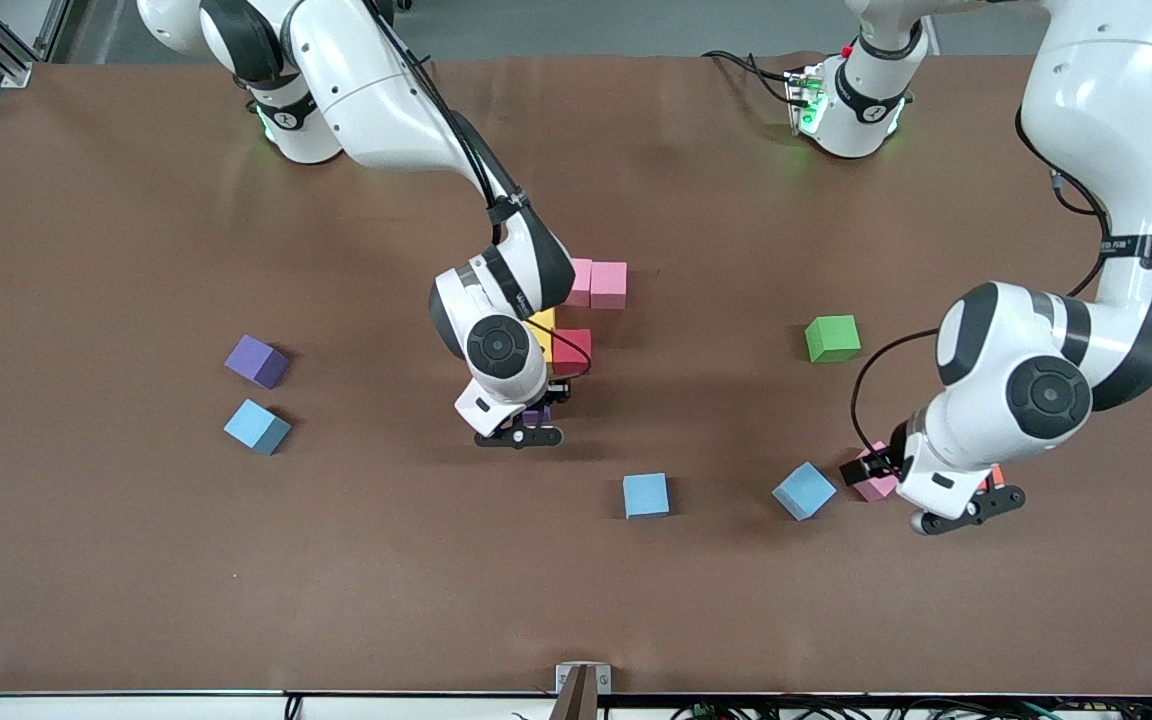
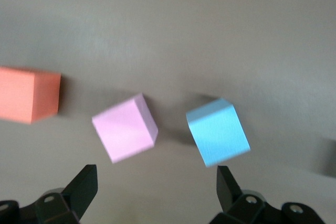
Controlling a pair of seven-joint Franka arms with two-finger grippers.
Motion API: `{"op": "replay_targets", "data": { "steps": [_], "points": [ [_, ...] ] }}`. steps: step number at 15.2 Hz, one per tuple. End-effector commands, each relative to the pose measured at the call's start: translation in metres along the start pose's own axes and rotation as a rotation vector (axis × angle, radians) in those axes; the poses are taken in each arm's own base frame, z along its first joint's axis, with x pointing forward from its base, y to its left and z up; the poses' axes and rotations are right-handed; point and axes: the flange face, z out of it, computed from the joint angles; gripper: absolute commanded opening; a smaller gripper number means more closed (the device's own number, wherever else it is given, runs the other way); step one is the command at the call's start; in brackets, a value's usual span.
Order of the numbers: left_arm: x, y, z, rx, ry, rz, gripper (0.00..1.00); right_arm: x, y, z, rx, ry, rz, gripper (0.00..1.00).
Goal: Arrange 11 blocks into digit 3
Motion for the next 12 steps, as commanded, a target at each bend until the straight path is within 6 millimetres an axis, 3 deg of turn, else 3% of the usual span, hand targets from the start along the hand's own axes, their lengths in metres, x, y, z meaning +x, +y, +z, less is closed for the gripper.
{"op": "replay_targets", "data": {
  "steps": [1, 5, 8, 12],
  "points": [
    [0.012, 0.006, 0.019, -0.045, 0.026, -0.018, 1.00, -0.023, -0.003, 0.026, -0.036, -0.060, 0.004, 0.24],
    [0.027, 0.012, 0.038, -0.104, 0.079, -0.170, 1.00, -0.023, -0.004, 0.024, -0.033, -0.061, -0.006, 0.24],
    [0.011, 0.044, 0.063, -0.103, 0.044, -0.342, 1.00, -0.026, -0.006, 0.023, -0.033, -0.068, -0.011, 0.24],
    [0.007, 0.046, 0.077, -0.090, 0.031, -0.365, 1.00, -0.028, -0.007, 0.018, -0.033, -0.078, -0.017, 0.24]
  ]
}}
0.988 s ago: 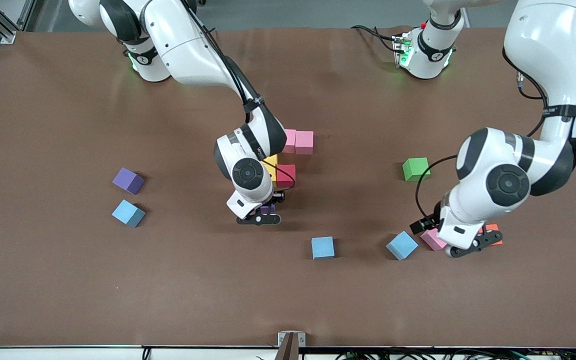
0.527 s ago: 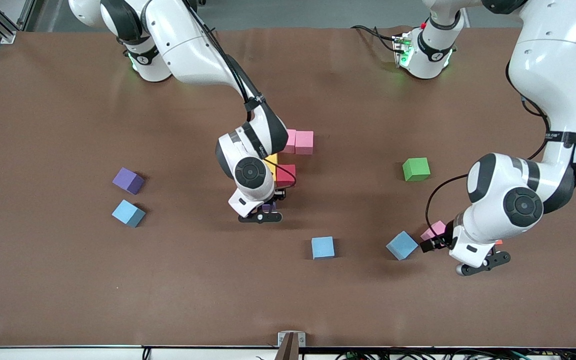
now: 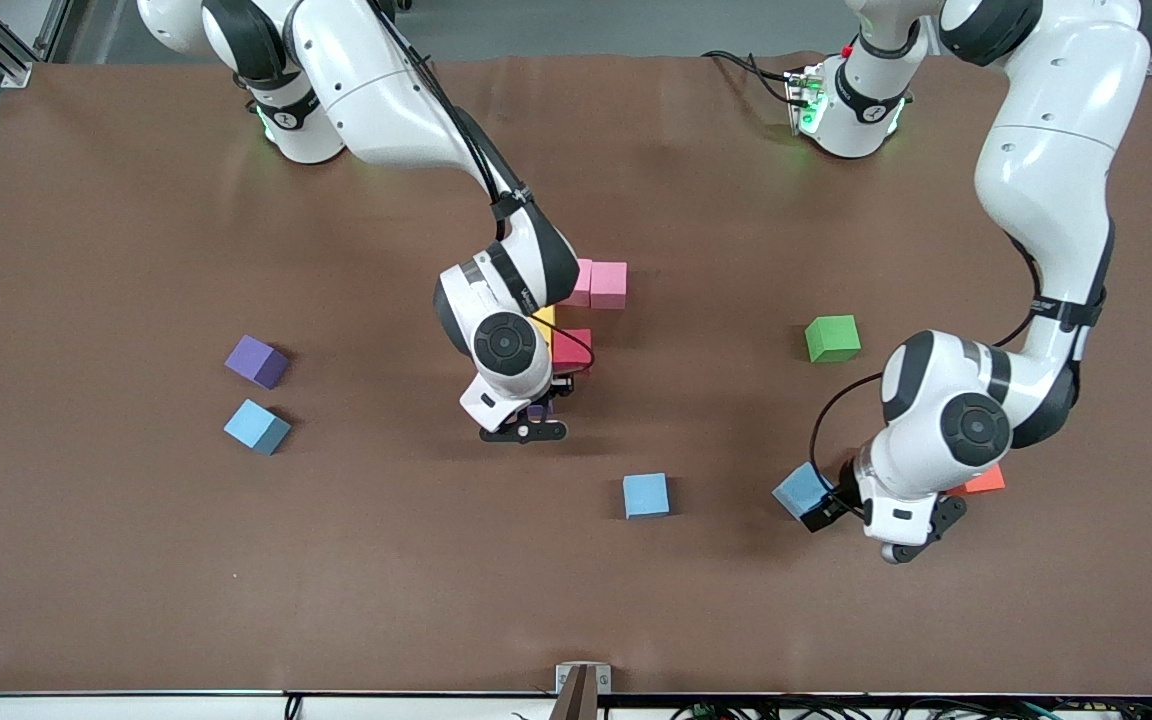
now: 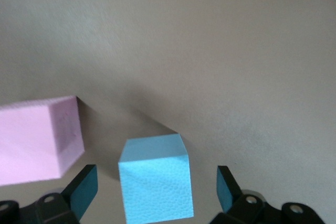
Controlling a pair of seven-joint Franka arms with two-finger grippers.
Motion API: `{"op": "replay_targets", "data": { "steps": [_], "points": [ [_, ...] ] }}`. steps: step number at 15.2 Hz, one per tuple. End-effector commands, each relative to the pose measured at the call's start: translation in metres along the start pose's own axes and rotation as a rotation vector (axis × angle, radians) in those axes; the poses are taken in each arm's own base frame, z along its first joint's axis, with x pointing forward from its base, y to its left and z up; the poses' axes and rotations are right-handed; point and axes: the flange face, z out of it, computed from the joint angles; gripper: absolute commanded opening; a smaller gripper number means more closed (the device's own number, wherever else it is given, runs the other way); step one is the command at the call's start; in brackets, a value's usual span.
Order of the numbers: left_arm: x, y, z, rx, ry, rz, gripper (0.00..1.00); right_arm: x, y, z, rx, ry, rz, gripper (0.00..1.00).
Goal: Arrange 11 blocks into digit 3
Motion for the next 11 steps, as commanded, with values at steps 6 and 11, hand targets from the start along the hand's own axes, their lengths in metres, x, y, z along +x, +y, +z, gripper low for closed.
{"op": "replay_targets", "data": {
  "steps": [6, 11],
  "points": [
    [-0.004, 0.004, 0.025, 0.016, -0.014, -0.067, 1.00, -0.020, -0.002, 0.017, -0.022, -0.054, -0.046, 0.24],
    [-0.002, -0.001, 0.041, 0.020, -0.012, -0.088, 1.00, -0.019, -0.002, 0.016, -0.020, -0.054, -0.032, 0.41]
  ]
}}
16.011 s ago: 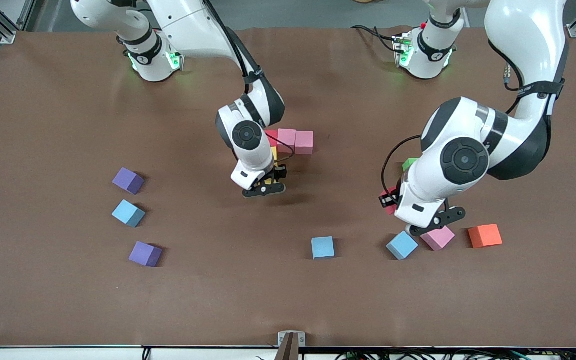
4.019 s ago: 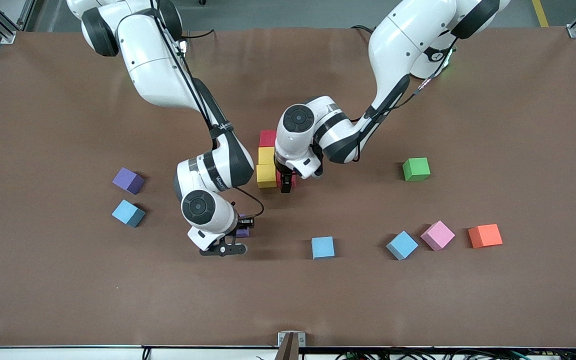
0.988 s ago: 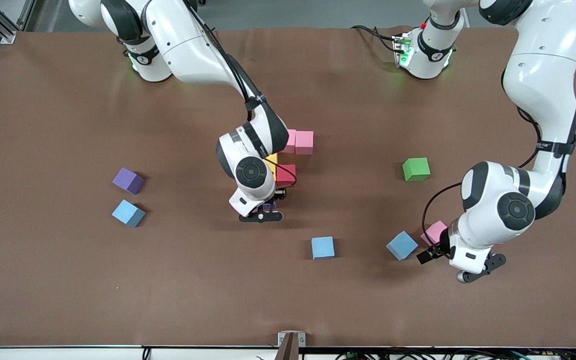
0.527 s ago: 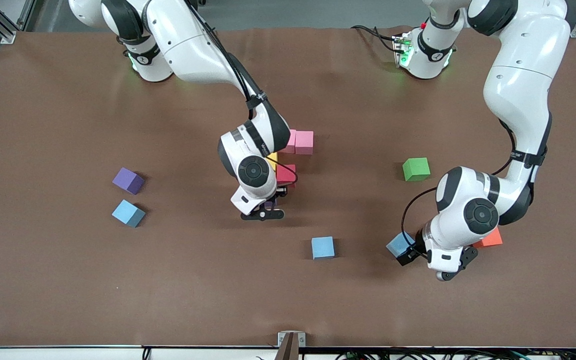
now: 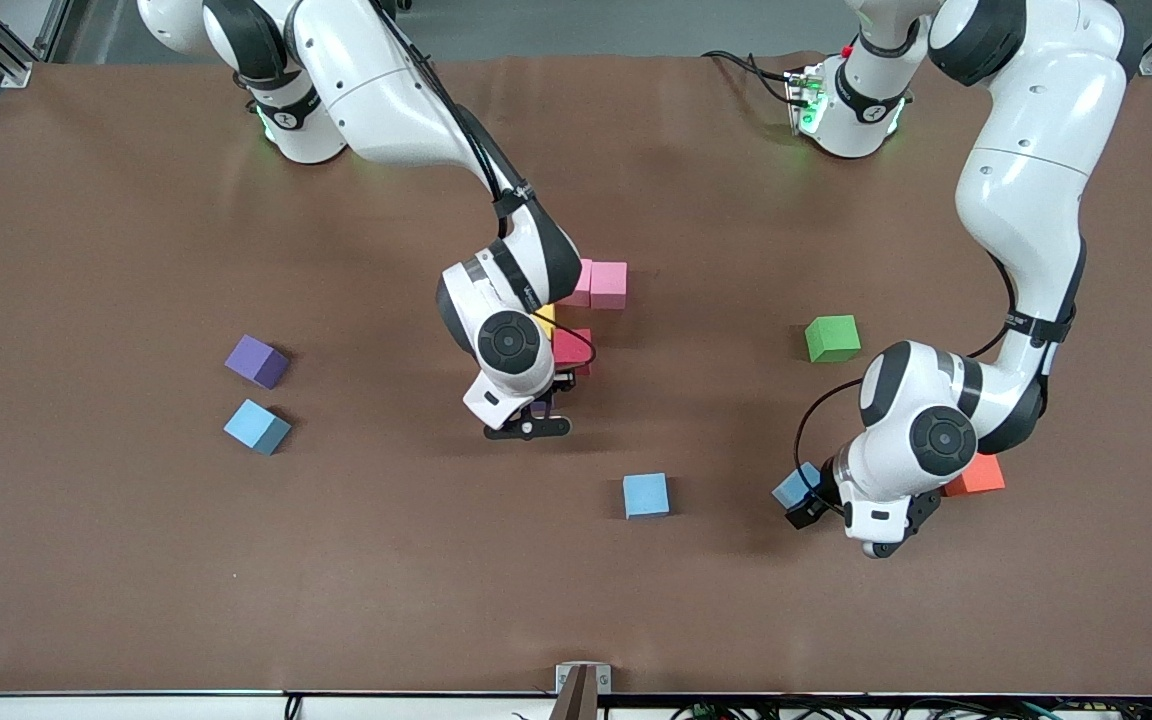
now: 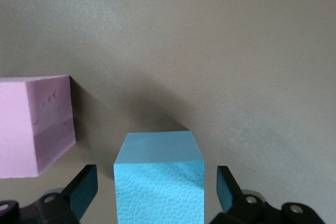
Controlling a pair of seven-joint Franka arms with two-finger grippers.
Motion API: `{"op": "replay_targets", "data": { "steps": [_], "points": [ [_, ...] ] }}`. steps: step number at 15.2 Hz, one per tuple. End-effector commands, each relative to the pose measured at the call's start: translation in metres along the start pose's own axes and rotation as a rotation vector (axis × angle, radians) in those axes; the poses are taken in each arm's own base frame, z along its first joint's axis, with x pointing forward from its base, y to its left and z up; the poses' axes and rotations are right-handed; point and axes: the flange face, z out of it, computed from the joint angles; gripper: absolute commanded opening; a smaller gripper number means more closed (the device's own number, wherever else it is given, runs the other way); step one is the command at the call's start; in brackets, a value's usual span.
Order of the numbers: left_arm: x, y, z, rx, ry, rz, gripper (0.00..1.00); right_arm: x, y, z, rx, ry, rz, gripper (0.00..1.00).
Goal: Arrange 11 blocks into digit 3
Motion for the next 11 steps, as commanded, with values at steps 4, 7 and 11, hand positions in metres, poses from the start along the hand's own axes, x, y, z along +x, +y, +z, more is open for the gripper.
{"op": "replay_targets", "data": {
  "steps": [4, 7, 11],
  "points": [
    [0.002, 0.006, 0.003, -0.021, 0.024, -0.036, 0.62, -0.005, 0.002, -0.004, 0.004, -0.015, 0.003, 1.00],
    [-0.004, 0.012, -0.016, -0.020, 0.023, -0.127, 0.17, 0.009, 0.006, -0.029, 0.029, -0.001, 0.005, 1.00],
    [-0.043, 0.028, -0.067, 0.030, -0.030, -0.224, 0.12, 0.025, 0.038, -0.096, 0.053, -0.045, 0.040, 1.00]
  ]
}}
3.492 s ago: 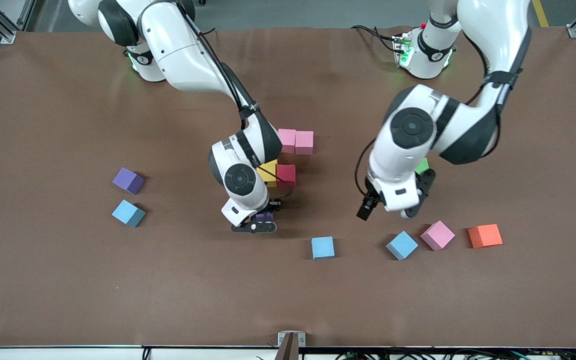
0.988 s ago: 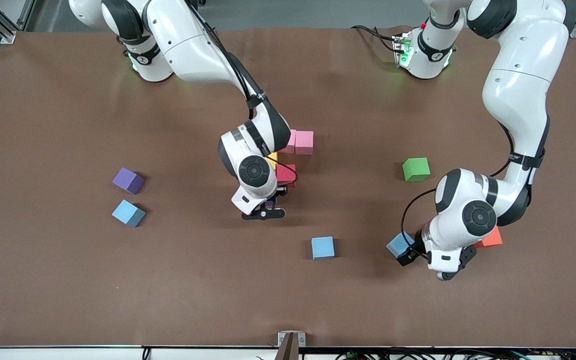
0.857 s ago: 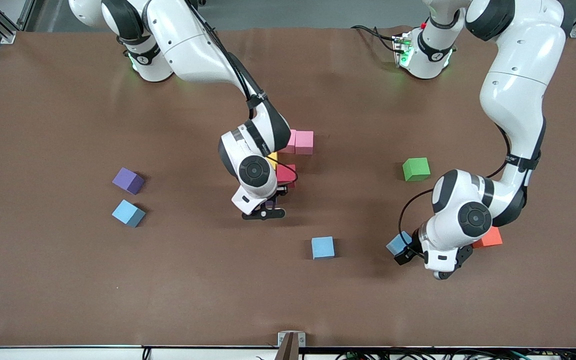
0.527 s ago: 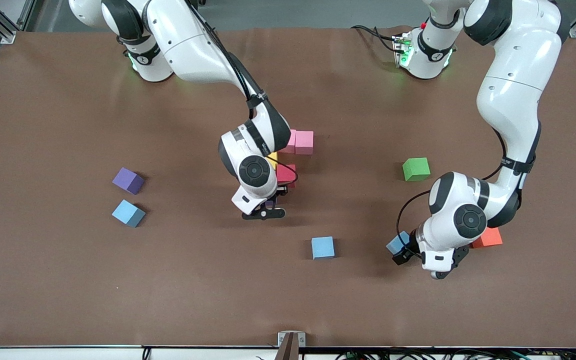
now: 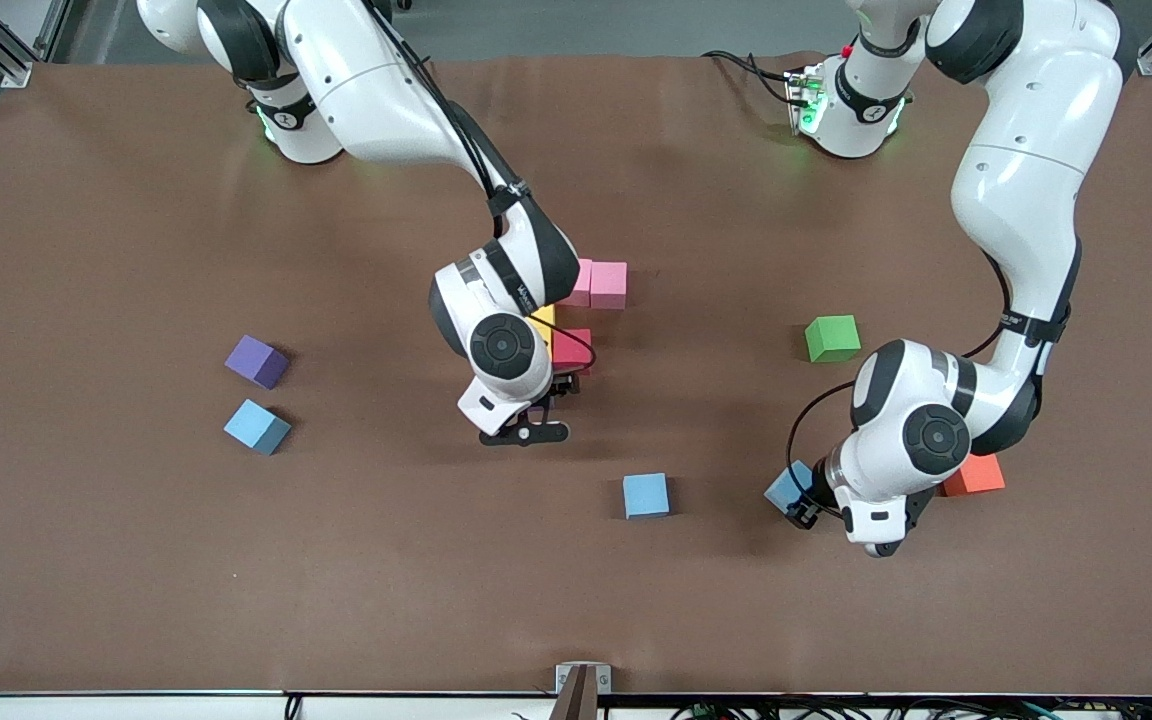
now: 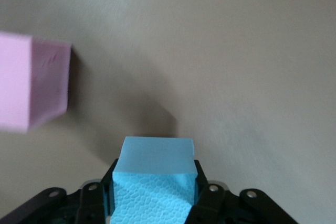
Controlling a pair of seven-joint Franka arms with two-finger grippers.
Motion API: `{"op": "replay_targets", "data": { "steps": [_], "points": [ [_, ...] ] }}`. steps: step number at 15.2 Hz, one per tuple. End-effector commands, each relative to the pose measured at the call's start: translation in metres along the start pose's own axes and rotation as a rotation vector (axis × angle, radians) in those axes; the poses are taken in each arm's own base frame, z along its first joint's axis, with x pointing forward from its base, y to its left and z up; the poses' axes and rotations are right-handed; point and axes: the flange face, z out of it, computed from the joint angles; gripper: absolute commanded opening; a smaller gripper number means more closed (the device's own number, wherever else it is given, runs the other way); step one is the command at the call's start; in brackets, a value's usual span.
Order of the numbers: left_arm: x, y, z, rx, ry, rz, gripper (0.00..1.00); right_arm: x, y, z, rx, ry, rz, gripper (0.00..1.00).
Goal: Arrange 11 blocks into digit 3
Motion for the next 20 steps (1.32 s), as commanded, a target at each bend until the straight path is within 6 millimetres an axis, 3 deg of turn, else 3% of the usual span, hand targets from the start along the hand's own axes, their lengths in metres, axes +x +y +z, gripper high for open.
{"op": "replay_targets", "data": {
  "steps": [1, 4, 6, 8, 9, 11, 14, 16, 17, 20],
  "points": [
    [-0.035, 0.002, -0.044, 0.057, -0.016, -0.101, 0.11, 0.016, 0.049, -0.066, 0.049, -0.047, 0.050, 1.00],
    [-0.080, 0.004, -0.056, 0.079, -0.032, -0.198, 0.10, 0.036, 0.130, -0.115, 0.085, -0.059, 0.080, 1.00],
    [-0.111, 0.006, -0.063, 0.082, -0.040, -0.252, 0.10, 0.048, 0.199, -0.129, 0.101, -0.075, 0.011, 1.00],
    [-0.140, 0.012, -0.064, 0.086, -0.053, -0.373, 0.10, 0.052, 0.261, -0.129, 0.105, -0.078, -0.082, 1.00],
    [-0.156, 0.017, -0.062, 0.086, -0.054, -0.423, 0.10, 0.054, 0.298, -0.125, 0.089, -0.081, -0.120, 1.00],
    [-0.187, 0.024, -0.051, 0.092, -0.050, -0.530, 0.10, 0.055, 0.348, -0.112, 0.077, -0.083, -0.162, 1.00],
    [-0.223, 0.022, -0.035, 0.114, -0.036, -0.681, 0.11, 0.045, 0.409, -0.083, 0.077, -0.045, -0.063, 1.00],
    [-0.255, 0.019, -0.024, 0.140, -0.024, -0.709, 0.11, 0.037, 0.452, -0.054, 0.042, -0.012, 0.105, 1.00],
    [-0.269, 0.016, -0.017, 0.154, -0.012, -0.730, 0.11, 0.032, 0.461, -0.043, 0.035, -0.011, 0.206, 1.00],
    [-0.278, 0.010, 0.004, 0.110, 0.045, -0.775, 0.11, 0.028, 0.475, -0.029, 0.031, -0.031, 0.485, 0.99]
  ]
}}
